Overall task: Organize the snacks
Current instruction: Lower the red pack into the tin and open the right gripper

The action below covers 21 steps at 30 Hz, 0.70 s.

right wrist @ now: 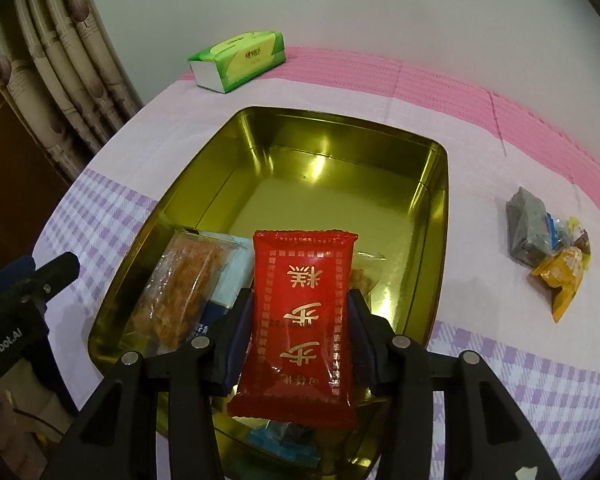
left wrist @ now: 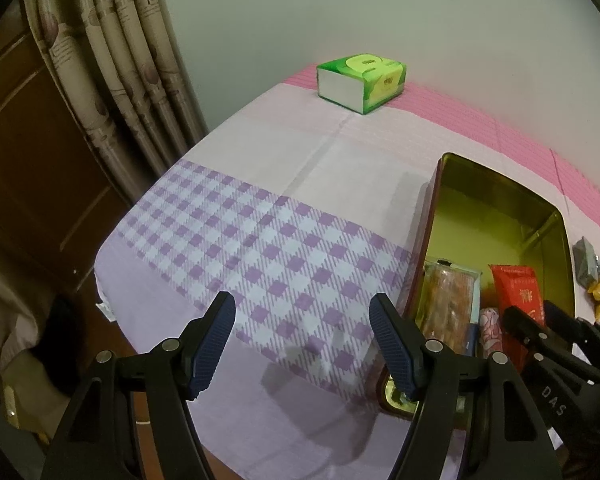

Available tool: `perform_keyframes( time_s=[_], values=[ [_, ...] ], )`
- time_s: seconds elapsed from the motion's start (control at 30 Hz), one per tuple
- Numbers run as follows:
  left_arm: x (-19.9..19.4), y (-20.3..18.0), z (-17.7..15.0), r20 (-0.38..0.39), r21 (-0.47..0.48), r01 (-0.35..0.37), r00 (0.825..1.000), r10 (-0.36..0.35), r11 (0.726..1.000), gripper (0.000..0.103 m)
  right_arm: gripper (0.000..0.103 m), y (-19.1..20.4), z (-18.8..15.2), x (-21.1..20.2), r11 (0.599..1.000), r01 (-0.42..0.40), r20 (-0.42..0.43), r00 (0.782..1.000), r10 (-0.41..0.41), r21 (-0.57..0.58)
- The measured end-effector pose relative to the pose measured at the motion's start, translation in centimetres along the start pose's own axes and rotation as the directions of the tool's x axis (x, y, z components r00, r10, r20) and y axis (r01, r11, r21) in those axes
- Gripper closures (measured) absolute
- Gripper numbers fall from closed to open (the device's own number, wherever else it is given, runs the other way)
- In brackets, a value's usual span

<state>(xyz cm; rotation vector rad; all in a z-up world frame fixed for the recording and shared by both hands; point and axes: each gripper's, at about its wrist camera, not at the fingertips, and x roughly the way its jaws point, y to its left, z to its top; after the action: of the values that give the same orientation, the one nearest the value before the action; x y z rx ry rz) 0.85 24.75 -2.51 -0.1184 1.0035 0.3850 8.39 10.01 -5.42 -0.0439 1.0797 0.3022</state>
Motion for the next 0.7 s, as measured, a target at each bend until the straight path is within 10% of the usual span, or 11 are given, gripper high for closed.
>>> perform_keyframes(
  time_s=[0.4,0.7],
  values=[
    [-0.2,0.0,-0.1,0.006,-0.002,-0.004,1.000,0.004,1.000,0.033,0.055,-2.5,1.2,-4.0,0.999,-0.011,0.106,0.994,0.008,0.030],
    [-0.5,0.0,-0.3,0.006,0.018,-0.012,1.000,0.012,1.000,0.033,0.054,-14.0,1.6,-6.3,0.980,0.100,0.126,0.984,-0.123,0.173]
  ],
)
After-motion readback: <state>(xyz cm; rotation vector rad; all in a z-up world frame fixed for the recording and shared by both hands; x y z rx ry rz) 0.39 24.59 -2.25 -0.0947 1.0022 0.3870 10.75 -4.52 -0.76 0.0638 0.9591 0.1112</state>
